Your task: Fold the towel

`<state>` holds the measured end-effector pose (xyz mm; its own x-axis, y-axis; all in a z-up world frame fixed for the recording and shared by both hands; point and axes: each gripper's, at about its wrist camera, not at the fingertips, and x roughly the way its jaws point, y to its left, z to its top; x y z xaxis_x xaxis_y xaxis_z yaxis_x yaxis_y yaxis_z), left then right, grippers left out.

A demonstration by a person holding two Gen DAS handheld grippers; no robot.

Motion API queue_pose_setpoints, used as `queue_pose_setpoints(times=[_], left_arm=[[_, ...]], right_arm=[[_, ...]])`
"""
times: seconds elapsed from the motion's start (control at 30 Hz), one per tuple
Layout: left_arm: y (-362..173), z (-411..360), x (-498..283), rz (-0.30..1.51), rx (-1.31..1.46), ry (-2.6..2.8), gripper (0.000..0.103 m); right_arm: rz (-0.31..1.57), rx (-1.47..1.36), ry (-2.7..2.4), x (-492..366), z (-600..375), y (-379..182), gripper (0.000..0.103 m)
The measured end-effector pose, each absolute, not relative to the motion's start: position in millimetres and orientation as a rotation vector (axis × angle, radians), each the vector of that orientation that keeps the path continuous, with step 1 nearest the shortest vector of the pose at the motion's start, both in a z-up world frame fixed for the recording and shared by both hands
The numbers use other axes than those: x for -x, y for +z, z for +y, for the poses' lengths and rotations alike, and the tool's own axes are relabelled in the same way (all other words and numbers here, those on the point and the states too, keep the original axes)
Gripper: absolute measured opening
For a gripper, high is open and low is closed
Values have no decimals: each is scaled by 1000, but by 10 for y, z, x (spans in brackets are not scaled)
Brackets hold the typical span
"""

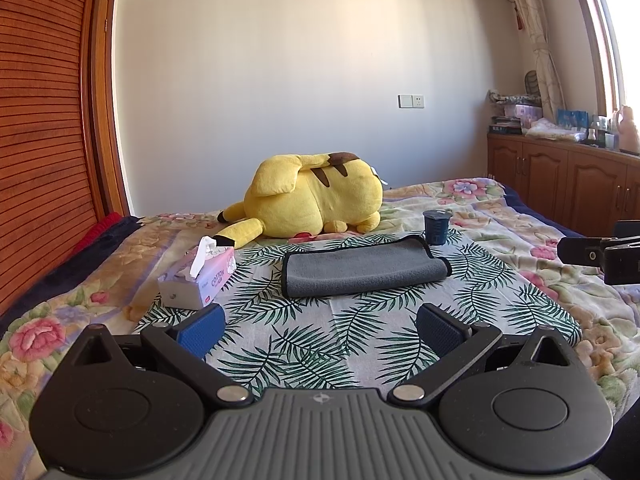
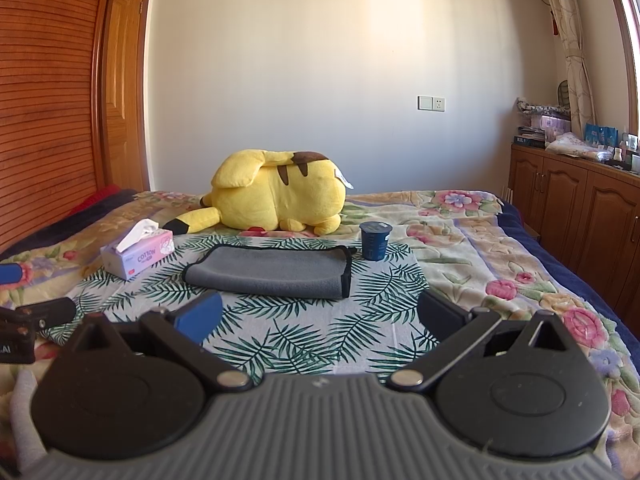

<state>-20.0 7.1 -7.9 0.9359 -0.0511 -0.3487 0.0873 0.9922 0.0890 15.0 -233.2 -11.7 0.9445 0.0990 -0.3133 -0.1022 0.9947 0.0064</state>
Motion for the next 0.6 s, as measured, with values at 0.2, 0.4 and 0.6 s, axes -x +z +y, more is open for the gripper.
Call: queue_pose_setpoints(times=[0.2,0.4,0.6], left_arm=[[-80,69,200,354,-105,-71,87],[-82,69,202,352,-109,-69,87],[-89,64,205,353,-110,-68,87]], right_arm=[[316,10,102,-146,-2335,-115,103],[315,10,103,-147,-2324,-107,103],[315,11,103,-149,-2325,-106,103]])
